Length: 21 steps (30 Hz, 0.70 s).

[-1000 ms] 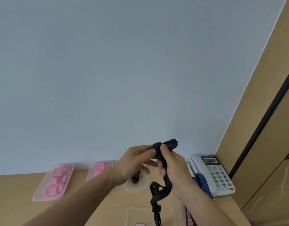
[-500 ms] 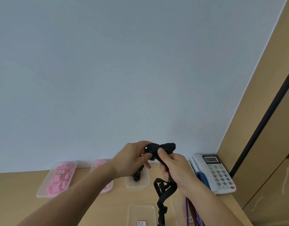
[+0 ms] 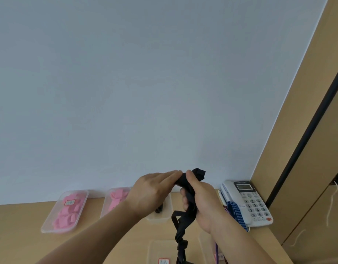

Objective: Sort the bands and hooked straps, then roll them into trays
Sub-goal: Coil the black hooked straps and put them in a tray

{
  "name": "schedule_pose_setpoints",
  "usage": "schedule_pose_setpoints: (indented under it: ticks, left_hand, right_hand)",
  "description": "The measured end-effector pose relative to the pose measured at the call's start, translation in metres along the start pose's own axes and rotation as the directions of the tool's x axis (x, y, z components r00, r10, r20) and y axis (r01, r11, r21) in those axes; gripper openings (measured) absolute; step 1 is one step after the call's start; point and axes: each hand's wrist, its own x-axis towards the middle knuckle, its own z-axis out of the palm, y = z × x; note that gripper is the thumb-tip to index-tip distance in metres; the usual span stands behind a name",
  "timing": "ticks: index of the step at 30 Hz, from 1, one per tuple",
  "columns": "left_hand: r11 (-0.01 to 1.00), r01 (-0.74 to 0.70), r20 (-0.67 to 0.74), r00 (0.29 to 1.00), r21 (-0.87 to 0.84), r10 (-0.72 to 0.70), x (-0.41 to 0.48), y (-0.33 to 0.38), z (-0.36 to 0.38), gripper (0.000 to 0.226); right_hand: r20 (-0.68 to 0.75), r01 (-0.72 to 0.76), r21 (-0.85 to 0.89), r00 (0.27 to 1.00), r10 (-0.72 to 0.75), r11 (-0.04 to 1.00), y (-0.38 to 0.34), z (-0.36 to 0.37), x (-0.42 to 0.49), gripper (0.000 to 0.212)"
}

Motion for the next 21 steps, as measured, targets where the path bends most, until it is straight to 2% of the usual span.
schedule_pose_setpoints:
  ticks: [1, 2, 3, 4, 5, 6, 7, 8, 10, 12, 15, 17, 21]
  left_hand:
    - [0.991, 0.091, 0.031, 0.996, -0.1, -0.088, -0.001, 0.001, 0.0, 0.05]
    - [0.93, 0.27, 0.101, 0.962, -0.25, -0.252, -0.001, 0.004, -0.002, 0.055]
    - [0.764, 0.497, 0.248, 0.868, -0.411, -0.431, 0.001, 0.007, -0.006, 0.059]
    - [0.47, 0.7, 0.459, 0.711, -0.538, -0.533, 0.005, 0.011, -0.009, 0.064]
    - [0.131, 0.801, 0.642, 0.555, -0.584, -0.529, 0.009, 0.012, -0.013, 0.063]
    - [-0.115, 0.816, 0.758, 0.461, -0.566, -0.461, 0.013, 0.011, -0.017, 0.055]
    - [-0.216, 0.812, 0.811, 0.439, -0.543, -0.387, 0.017, 0.011, -0.02, 0.044]
    - [-0.21, 0.815, 0.822, 0.455, -0.54, -0.343, 0.02, 0.01, -0.023, 0.041]
    - [-0.125, 0.808, 0.791, 0.512, -0.576, -0.336, 0.023, 0.011, -0.026, 0.04]
    - [-0.007, 0.799, 0.725, 0.541, -0.601, -0.426, 0.023, 0.009, -0.026, 0.032]
    - [0.174, 0.779, 0.592, 0.582, -0.602, -0.557, 0.025, 0.011, -0.025, 0.015]
    - [0.27, 0.757, 0.522, 0.619, -0.594, -0.586, 0.025, 0.017, -0.021, 0.013]
    - [0.374, 0.702, 0.358, 0.661, -0.606, -0.66, 0.023, 0.02, -0.018, 0.009]
  right_hand:
    - [0.003, 0.031, 0.01, 1.0, -0.031, 0.999, 0.001, 0.0, -0.001, 0.046]
    - [0.003, 0.083, -0.004, 0.997, -0.083, 0.997, 0.001, -0.001, -0.002, 0.04]
    - [0.003, 0.147, -0.047, 0.989, -0.147, 0.988, 0.0, -0.002, -0.003, 0.037]
    - [0.013, 0.213, -0.105, 0.977, -0.212, 0.971, -0.001, -0.003, -0.005, 0.035]
    - [0.033, 0.267, -0.16, 0.964, -0.265, 0.95, -0.002, -0.003, -0.007, 0.034]
    - [0.064, 0.302, -0.19, 0.953, -0.295, 0.934, -0.003, -0.004, -0.009, 0.032]
    - [0.103, 0.325, -0.211, 0.945, -0.31, 0.922, -0.003, -0.004, -0.011, 0.028]
    - [0.141, 0.343, -0.23, 0.938, -0.318, 0.911, -0.004, -0.004, -0.012, 0.027]
    - [0.181, 0.349, -0.244, 0.933, -0.311, 0.905, -0.003, -0.006, -0.014, 0.026]
    - [0.182, 0.298, -0.167, 0.946, -0.268, 0.94, -0.002, -0.008, -0.016, 0.026]
    - [0.138, 0.15, -0.029, 0.98, -0.144, 0.988, 0.001, -0.007, -0.014, 0.051]
    - [0.159, 0.088, -0.006, 0.984, -0.086, 0.996, 0.001, -0.005, -0.014, 0.058]
    - [0.203, 0.082, -0.135, 0.978, -0.054, 0.987, -0.005, -0.008, -0.014, 0.038]
